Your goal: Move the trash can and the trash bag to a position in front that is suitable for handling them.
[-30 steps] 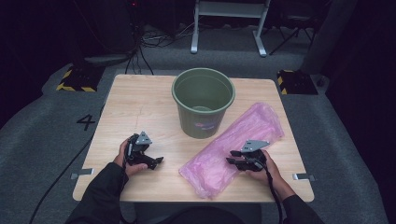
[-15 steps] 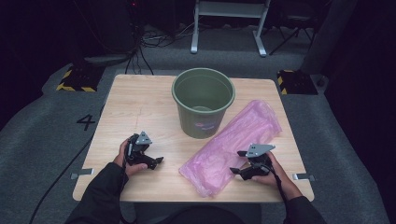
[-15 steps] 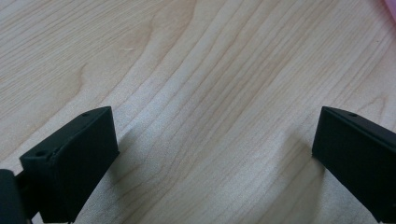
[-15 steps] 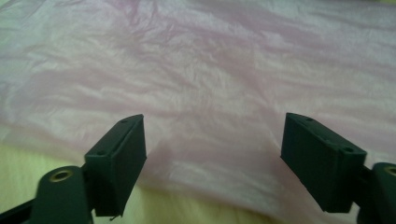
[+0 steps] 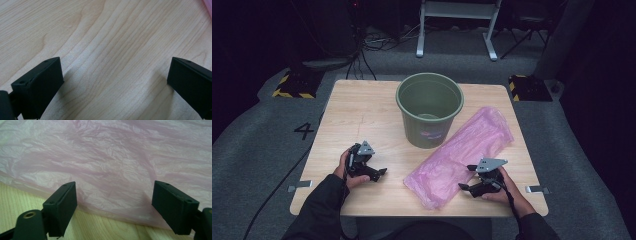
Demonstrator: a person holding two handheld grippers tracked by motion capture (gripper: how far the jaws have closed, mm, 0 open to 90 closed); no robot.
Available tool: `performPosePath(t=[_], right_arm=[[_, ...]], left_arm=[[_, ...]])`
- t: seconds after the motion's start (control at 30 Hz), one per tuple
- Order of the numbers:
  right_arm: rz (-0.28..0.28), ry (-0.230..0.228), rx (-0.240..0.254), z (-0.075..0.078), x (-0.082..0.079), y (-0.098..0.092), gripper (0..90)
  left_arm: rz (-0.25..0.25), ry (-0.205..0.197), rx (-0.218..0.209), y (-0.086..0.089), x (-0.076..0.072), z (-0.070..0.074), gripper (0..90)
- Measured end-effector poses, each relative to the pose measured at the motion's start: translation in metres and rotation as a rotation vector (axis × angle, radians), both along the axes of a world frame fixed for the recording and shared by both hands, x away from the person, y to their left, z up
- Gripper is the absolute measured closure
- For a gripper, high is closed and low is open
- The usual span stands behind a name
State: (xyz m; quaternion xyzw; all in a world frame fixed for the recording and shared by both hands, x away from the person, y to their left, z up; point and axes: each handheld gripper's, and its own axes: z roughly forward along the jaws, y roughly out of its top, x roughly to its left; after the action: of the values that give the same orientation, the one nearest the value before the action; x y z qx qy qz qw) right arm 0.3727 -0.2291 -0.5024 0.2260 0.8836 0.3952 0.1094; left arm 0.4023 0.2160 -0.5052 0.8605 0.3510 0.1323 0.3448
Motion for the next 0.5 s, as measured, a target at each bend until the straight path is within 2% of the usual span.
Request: performPosePath(t=[0.07,0.17,0.27,0.43,0.5], right_arm=[[0.011,-0.014,-0.014,0.0,0.0,0.004,21.7],[0.011,-0.009,-0.008,0.0,0.001,0.01,24.0],[0.011,-0.002,0.0,0.0,0.004,0.015,32.1],[-0.041,0.002,0.015,0.0,0.01,0.021,44.1],[-0.051,-0.001,0.017,0.001,0.012,0.024,51.5]], left_arm=[[0.0,0.0,0.0,0.0,0.0,0.0,0.2],[-0.001,0.0,0.0,0.0,0.0,0.0,0.2],[0.0,-0.001,0.001,0.0,0.0,0.0,0.2],[-0.002,-0.002,0.003,0.0,0.0,0.0,0.2],[-0.002,-0.002,0.003,0.0,0.0,0.0,0.2]])
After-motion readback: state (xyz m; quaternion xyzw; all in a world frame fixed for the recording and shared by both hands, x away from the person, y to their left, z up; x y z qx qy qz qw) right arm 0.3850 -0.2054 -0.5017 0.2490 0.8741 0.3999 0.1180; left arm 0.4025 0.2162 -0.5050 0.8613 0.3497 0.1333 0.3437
